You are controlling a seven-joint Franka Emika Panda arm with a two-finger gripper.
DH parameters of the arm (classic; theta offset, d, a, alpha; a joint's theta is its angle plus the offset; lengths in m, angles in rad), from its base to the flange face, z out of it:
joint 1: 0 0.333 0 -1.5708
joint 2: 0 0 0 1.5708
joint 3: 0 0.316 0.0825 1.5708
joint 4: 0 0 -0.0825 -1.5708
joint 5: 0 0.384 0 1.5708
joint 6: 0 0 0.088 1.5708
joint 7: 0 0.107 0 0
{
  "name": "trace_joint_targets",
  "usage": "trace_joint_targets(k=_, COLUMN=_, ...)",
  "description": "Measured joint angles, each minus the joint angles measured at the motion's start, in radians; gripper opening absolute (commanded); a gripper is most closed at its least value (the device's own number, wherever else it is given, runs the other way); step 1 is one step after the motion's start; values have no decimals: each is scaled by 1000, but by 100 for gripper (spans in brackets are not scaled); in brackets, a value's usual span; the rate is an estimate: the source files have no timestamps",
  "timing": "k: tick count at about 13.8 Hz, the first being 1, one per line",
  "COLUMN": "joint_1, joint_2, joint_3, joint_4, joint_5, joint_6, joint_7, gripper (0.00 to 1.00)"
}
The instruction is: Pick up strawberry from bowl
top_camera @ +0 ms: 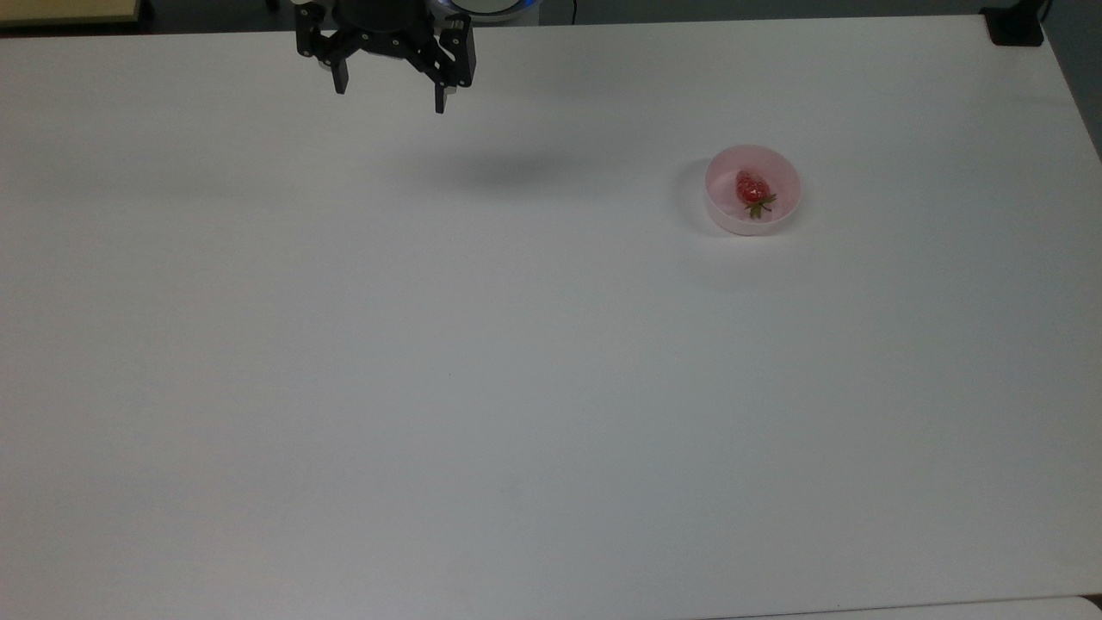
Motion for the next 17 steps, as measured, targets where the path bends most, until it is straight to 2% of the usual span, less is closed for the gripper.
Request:
trace_joint_targets(k=11, joint_1=24, joint_2=2, joint_3=0, joint_4=0, joint_5=15, joint_6=0, joint_7=-4, gripper=100)
trace_joint_targets(k=14, joint_1=105, joint_2=3, joint_3=1, joint_4=0, joint_5=37, joint_6=0, joint_7=-16, gripper=100)
trace_joint_targets(k=17, joint_1=243, joint_2=38, joint_3=-3, joint_4=0, joint_5=77, joint_6=46, joint_7=-11, gripper=100)
